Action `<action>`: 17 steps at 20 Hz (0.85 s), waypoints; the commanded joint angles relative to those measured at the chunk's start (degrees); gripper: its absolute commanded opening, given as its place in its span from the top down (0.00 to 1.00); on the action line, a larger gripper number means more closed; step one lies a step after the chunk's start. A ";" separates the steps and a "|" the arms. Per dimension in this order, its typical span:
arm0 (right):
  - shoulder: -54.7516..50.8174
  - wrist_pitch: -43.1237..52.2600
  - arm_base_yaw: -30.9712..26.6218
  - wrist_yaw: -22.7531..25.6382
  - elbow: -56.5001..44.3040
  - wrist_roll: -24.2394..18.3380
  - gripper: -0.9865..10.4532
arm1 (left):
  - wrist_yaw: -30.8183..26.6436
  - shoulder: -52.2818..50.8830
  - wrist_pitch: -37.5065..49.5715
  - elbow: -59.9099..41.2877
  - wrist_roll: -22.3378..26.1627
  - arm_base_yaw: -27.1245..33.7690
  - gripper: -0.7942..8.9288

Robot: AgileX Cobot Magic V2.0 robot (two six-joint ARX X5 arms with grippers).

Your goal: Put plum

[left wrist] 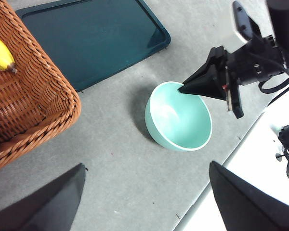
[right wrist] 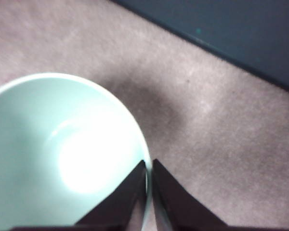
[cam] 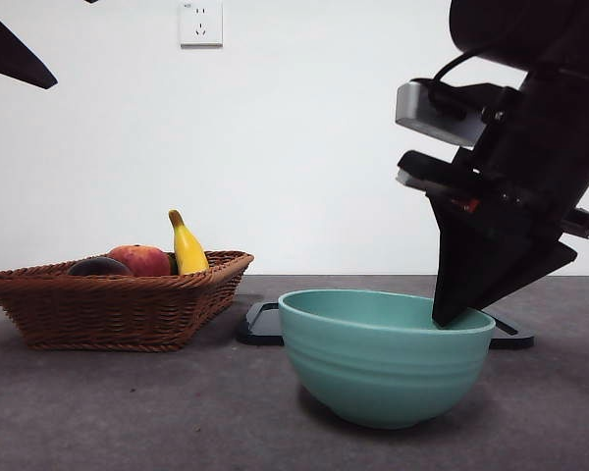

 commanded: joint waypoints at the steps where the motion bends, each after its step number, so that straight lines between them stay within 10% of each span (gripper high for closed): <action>1: 0.70 0.87 0.55 -0.17 0.11 0.66 0.90 | 0.46 0.35 0.37 0.55 0.66 -0.22 0.50; 17: -14.36 -9.16 0.39 -2.36 7.45 0.96 0.73 | 0.46 0.35 0.37 0.55 0.63 -0.22 0.50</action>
